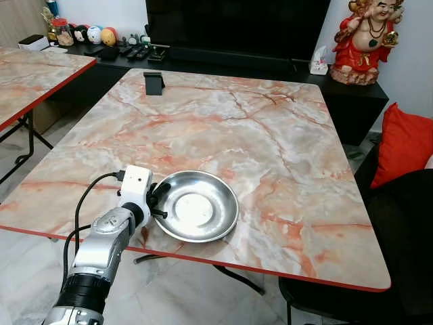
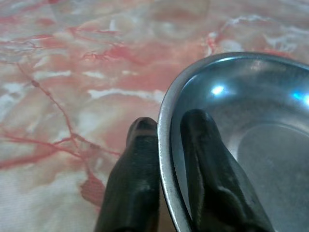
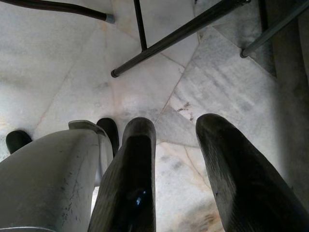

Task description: Setting the table

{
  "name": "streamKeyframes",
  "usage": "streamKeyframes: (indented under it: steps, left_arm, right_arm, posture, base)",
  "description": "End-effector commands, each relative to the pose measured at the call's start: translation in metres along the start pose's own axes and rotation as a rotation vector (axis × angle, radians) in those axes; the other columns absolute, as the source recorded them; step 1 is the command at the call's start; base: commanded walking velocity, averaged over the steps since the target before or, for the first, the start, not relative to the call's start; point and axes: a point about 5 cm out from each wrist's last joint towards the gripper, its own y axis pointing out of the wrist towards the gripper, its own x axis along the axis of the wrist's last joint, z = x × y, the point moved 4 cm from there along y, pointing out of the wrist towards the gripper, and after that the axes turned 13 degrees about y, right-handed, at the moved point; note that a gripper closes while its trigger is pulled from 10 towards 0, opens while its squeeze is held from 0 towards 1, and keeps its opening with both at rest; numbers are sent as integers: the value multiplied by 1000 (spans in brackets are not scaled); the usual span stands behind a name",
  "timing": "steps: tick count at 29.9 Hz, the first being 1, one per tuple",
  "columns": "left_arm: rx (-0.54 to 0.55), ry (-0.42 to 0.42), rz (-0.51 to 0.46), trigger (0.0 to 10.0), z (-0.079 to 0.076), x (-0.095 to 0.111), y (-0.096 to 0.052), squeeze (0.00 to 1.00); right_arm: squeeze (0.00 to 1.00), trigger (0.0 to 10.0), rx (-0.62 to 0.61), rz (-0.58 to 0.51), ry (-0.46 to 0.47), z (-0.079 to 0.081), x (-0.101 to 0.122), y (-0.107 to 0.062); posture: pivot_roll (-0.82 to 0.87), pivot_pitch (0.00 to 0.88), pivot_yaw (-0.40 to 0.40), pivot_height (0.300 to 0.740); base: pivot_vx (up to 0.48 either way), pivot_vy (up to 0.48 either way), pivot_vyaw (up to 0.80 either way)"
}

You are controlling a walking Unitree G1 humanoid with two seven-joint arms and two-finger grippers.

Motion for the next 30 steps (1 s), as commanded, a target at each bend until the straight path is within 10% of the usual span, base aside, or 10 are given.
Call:
streamKeyframes:
  steps: [1,7,8,9,17,23,30]
  left_arm:
    - [-17,17,59,10000,-4,-14,-1,910]
    - [-16,20,63,10000,-5,-16,-1,1000]
    - [-12,22,64,10000,-4,-16,-1,851]
    - [-9,26,64,10000,-4,-16,-1,0]
    - [33,59,6,10000,3,0,1,0]
    - [209,64,-209,10000,28,43,-7,0]
    - [213,128,-370,10000,17,70,-12,0]
  right_arm:
    - [0,10000,-3,4,-3,-1,0,0]
    - [0,10000,-2,5,-5,-1,0,0]
    - [0,10000,-2,5,-6,-1,0,0]
    - [0,10000,-1,4,-6,-1,0,0]
    - [0,10000,-1,5,-6,-1,0,0]
    - [0,10000,-1,4,-6,-1,0,0]
    - [0,10000,-3,-1,-2,-1,-1,0]
  posture:
    - [116,0,-73,728]
    - [118,0,-75,728]
    - [118,0,-75,728]
    - [119,0,-77,728]
    - [121,0,-79,728]
    - [119,0,-77,728]
    - [113,0,-75,728]
  base:
    - [0,0,0]
    - [0,0,0]
    - [0,0,0]
    - [0,0,0]
    - [0,0,0]
    - [0,0,0]
    - [0,0,0]
